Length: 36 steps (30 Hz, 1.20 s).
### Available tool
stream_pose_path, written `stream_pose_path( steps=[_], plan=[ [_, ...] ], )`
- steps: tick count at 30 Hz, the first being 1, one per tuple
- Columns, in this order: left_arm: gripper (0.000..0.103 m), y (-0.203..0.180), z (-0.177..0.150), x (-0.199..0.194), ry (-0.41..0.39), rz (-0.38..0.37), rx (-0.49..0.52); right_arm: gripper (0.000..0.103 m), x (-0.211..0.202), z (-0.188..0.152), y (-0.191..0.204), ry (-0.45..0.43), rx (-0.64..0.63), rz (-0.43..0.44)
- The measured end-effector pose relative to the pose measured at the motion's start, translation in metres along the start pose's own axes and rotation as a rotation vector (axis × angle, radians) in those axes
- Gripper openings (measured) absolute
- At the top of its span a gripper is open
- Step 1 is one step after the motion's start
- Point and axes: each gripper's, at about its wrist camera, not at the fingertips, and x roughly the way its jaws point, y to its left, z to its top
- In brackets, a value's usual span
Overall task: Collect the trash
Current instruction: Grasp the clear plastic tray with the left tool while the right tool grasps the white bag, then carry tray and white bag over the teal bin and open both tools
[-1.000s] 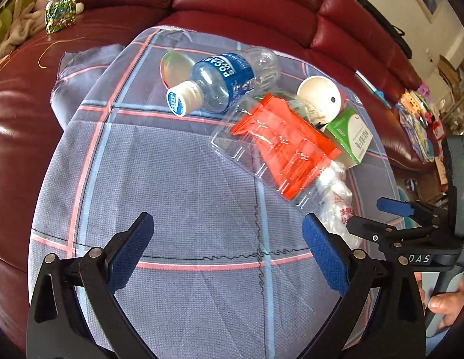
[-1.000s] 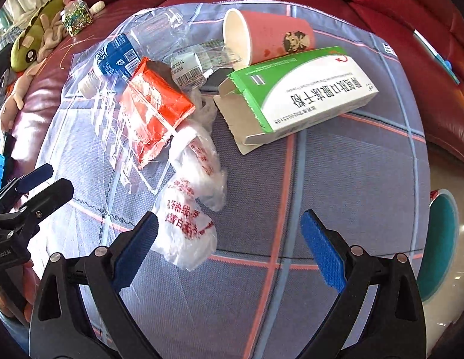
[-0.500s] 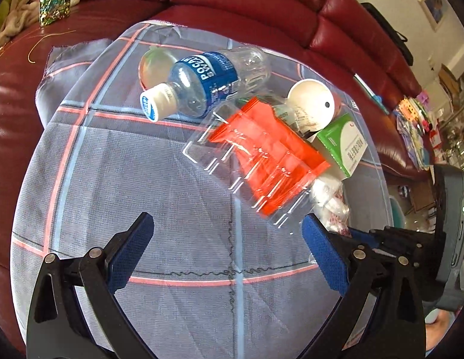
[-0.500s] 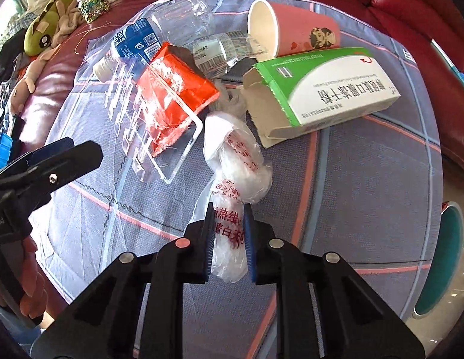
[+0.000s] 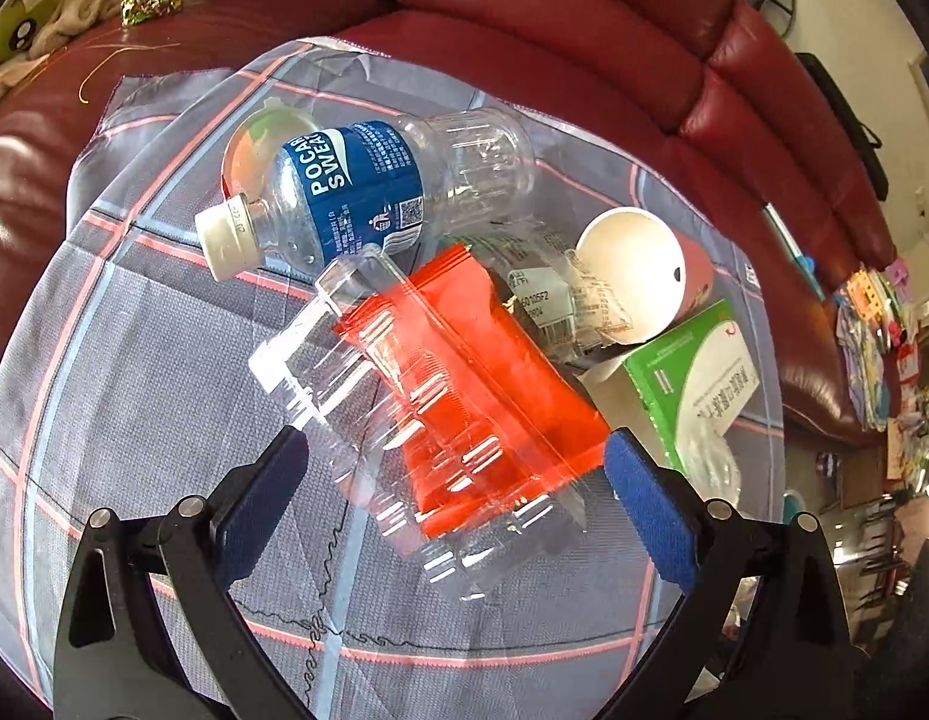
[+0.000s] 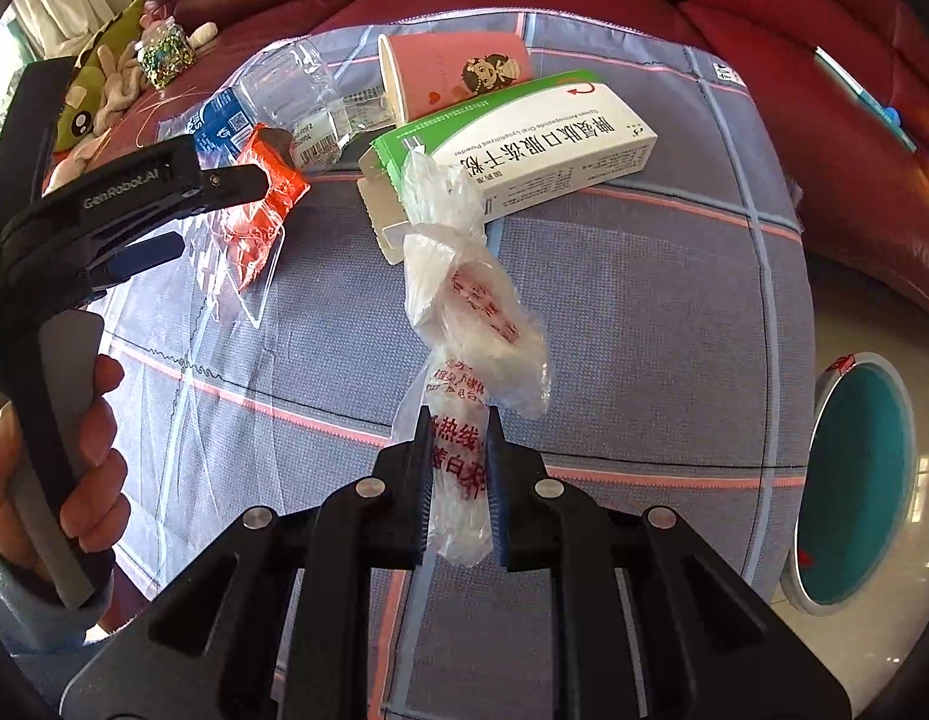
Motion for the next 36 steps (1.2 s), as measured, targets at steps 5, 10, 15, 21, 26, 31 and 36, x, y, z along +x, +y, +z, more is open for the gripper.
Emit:
stream_pose_path(
  steps=[5, 10, 15, 21, 26, 31, 36],
  plan=[
    [0.077, 0.003, -0.01, 0.011, 0.031, 0.009, 0.038, 0.015, 0.003, 0.0, -0.012, -0.015, 0.039, 0.01],
    [0.061, -0.001, -0.021, 0.004, 0.01, 0.041, 0.102, 0.015, 0.002, -0.002, -0.019, -0.028, 0.054, 0.018],
    [0.06, -0.007, -0.037, -0.013, -0.015, 0.063, 0.192, 0.015, -0.003, -0.004, -0.025, -0.046, 0.06, 0.014],
    [0.06, -0.028, -0.057, -0.043, -0.043, 0.05, 0.293, 0.015, -0.015, -0.009, -0.039, -0.075, 0.087, 0.028],
    [0.06, -0.059, -0.068, -0.064, -0.079, 0.017, 0.372, 0.015, -0.033, -0.013, -0.053, -0.117, 0.117, 0.031],
    [0.06, -0.099, -0.077, -0.075, -0.087, -0.048, 0.458, 0.015, -0.057, -0.023, -0.084, -0.169, 0.17, 0.018],
    [0.06, -0.147, -0.091, -0.075, -0.081, -0.096, 0.557, 0.015, -0.077, -0.039, -0.127, -0.207, 0.244, -0.016]
  ],
)
